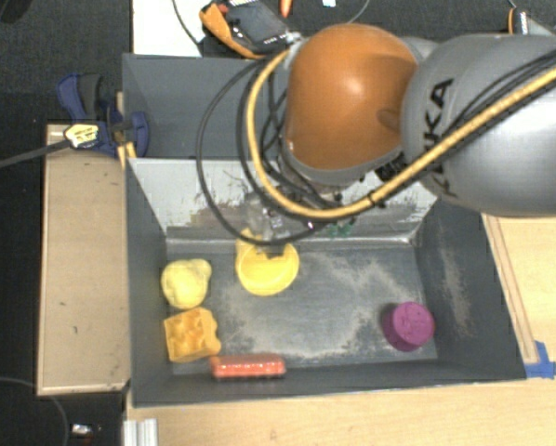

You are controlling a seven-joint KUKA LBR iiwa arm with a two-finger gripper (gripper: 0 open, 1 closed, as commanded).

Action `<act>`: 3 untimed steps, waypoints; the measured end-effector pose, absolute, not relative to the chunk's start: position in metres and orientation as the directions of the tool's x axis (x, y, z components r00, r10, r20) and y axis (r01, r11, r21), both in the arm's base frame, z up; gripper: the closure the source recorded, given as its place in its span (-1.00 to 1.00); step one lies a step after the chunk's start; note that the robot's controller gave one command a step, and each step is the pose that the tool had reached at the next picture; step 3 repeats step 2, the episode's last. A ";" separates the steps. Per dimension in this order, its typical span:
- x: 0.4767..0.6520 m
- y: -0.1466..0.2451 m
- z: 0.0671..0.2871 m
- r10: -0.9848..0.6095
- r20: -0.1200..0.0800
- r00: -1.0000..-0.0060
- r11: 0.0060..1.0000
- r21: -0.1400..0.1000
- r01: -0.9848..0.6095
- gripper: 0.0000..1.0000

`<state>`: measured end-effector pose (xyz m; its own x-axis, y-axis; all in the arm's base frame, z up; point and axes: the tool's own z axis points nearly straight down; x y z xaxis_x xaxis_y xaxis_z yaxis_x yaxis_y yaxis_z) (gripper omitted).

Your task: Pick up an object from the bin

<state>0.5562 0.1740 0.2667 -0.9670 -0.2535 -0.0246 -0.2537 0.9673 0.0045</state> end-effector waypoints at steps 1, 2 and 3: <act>0.537 0.223 0.245 -0.358 -0.037 -0.933 0.934 0.004 -0.358 1.00; 0.535 0.186 0.202 -0.325 -0.025 -0.945 0.946 -0.001 -0.325 1.00; 0.535 0.186 0.202 -0.325 -0.025 -0.945 0.946 -0.001 -0.325 1.00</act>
Offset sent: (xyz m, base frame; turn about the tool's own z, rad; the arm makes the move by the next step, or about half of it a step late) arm -0.0212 0.0136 -0.0635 -0.0788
